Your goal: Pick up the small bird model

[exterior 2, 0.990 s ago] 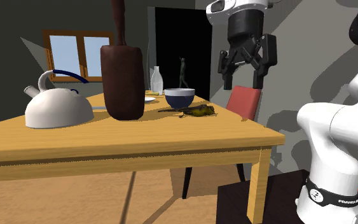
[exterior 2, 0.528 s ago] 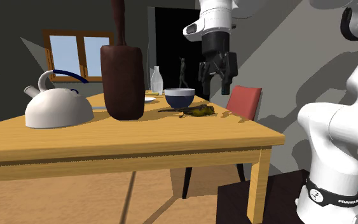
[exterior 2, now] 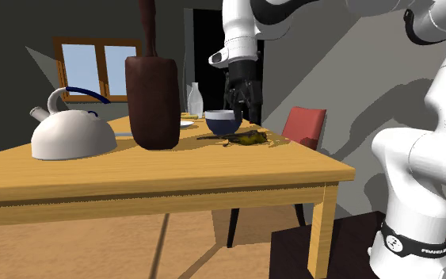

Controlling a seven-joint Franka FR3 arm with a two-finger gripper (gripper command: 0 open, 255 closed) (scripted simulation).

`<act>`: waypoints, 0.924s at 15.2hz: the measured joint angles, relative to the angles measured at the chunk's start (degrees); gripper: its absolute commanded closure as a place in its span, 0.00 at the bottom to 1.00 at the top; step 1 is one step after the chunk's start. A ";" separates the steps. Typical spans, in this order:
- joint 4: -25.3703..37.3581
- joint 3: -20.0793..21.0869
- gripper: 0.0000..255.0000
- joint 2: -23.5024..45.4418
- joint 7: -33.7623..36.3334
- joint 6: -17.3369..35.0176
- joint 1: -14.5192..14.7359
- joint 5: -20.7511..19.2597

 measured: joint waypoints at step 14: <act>3.33 -6.13 0.00 11.85 -7.79 5.55 -2.00 1.21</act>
